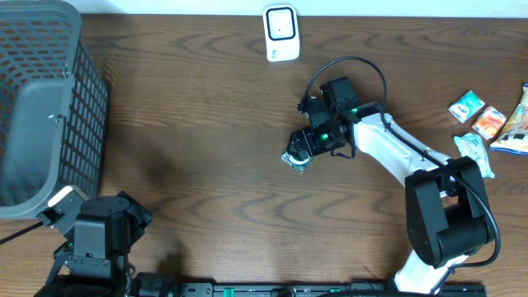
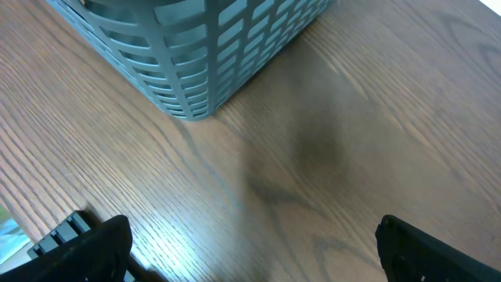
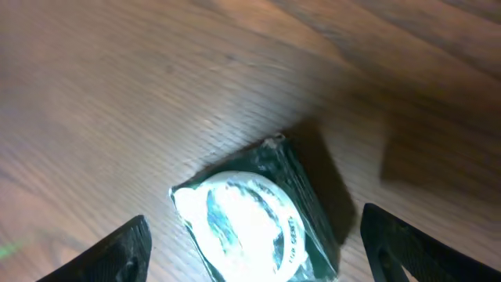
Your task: Scan the item barcode
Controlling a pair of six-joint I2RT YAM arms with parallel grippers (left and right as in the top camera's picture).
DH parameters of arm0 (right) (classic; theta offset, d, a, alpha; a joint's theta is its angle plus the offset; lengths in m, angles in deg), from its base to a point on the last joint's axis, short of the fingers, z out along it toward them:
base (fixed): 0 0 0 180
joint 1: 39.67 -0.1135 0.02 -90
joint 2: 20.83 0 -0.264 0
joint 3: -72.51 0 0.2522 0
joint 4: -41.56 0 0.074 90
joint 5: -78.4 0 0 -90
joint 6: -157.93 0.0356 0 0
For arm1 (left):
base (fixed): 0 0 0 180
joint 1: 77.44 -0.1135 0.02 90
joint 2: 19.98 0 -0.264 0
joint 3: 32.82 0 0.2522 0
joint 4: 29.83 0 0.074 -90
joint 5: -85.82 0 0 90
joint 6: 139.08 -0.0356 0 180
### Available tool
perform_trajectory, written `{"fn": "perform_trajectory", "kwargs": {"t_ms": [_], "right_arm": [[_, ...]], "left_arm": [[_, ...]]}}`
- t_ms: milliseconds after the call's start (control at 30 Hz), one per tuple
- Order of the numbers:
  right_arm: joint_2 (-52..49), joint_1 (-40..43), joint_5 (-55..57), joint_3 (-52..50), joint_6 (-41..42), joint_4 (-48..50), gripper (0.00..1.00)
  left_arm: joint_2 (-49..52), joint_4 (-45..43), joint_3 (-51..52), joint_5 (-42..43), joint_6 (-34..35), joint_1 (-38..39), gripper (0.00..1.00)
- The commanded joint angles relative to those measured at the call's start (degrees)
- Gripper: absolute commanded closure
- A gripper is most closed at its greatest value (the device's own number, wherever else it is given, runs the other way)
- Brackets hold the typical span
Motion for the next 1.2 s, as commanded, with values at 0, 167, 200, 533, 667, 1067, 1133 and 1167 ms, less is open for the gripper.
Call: {"fn": "perform_trajectory", "kwargs": {"t_ms": [0, 167, 200, 533, 667, 1067, 1133, 1167], "right_arm": [[2.67, -0.17, 2.32, 3.32, 5.66, -1.29, 0.18], [5.84, -0.17, 2.34, 5.25, 18.43, -4.96, 0.01], [6.03, -0.22, 1.86, 5.25, 22.69, -5.29, 0.01], [6.03, -2.05, -2.6, 5.05, 29.16, -7.45, 0.01], [6.01, -3.5, 4.76, 5.05, 40.83, -11.39, 0.01], [2.54, -5.07, 12.11, 5.05, 50.23, -13.25, 0.01], [0.42, -5.07, 12.22, 5.05, 50.25, -13.14, 0.01], [-0.63, -5.25, 12.2, 5.05, 50.23, -12.55, 0.02]], "left_arm": [[-0.07, 0.15, 0.0, -0.94, 0.76, -0.17, 0.03], [-0.07, 0.15, 0.0, -0.94, 0.76, -0.17, 0.02], [-0.07, 0.15, 0.0, -0.94, 0.76, -0.17, 0.02], [-0.07, 0.15, 0.0, -0.94, 0.74, -0.17, 0.02], [-0.07, 0.15, 0.0, -0.94, 0.76, -0.17, 0.02], [-0.07, 0.15, 0.0, -0.94, 0.76, -0.17, 0.02], [-0.07, 0.15, 0.0, -0.94, 0.76, -0.17, 0.02], [-0.07, 0.15, 0.0, -0.94, 0.74, -0.17, 0.02]]}}
